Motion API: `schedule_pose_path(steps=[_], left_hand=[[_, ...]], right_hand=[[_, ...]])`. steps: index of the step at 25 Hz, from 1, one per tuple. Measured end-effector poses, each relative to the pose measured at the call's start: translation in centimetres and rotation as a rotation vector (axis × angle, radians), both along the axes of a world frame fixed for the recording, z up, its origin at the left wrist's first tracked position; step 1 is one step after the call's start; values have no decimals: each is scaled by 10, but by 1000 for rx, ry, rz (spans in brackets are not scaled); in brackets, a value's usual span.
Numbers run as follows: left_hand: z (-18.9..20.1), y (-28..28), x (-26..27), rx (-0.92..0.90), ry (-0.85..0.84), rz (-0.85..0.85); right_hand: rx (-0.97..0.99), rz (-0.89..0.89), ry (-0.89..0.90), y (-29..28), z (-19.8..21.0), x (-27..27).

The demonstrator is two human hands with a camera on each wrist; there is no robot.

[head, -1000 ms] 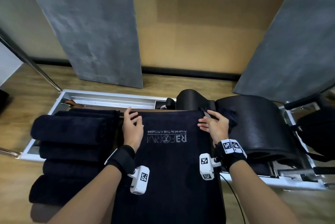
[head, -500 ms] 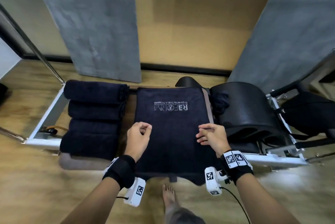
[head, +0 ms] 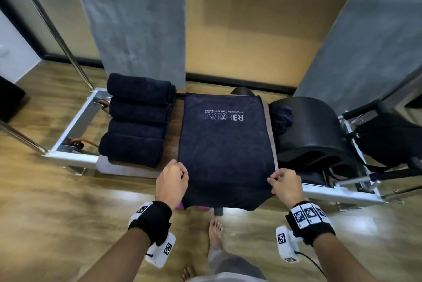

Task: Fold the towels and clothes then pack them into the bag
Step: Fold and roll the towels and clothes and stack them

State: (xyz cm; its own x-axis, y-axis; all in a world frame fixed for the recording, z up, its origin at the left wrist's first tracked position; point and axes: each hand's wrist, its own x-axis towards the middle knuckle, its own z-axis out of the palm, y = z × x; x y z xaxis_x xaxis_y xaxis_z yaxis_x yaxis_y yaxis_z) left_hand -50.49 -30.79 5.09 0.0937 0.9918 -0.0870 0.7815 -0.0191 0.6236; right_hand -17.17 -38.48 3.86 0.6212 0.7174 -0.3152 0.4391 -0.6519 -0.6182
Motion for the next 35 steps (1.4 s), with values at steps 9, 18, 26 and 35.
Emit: schedule_pose_path(steps=[9, 18, 26, 35], left_hand=[[47, 81, 47, 235, -136, 40], [40, 158, 95, 7, -401, -13], [-7, 93, 40, -193, 129, 124], [9, 98, 41, -148, -708, 282]], right_hand=[[331, 87, 293, 100, 74, -9], [347, 92, 442, 193, 83, -16], [-110, 129, 188, 108, 10, 1], [374, -125, 458, 103, 48, -2]])
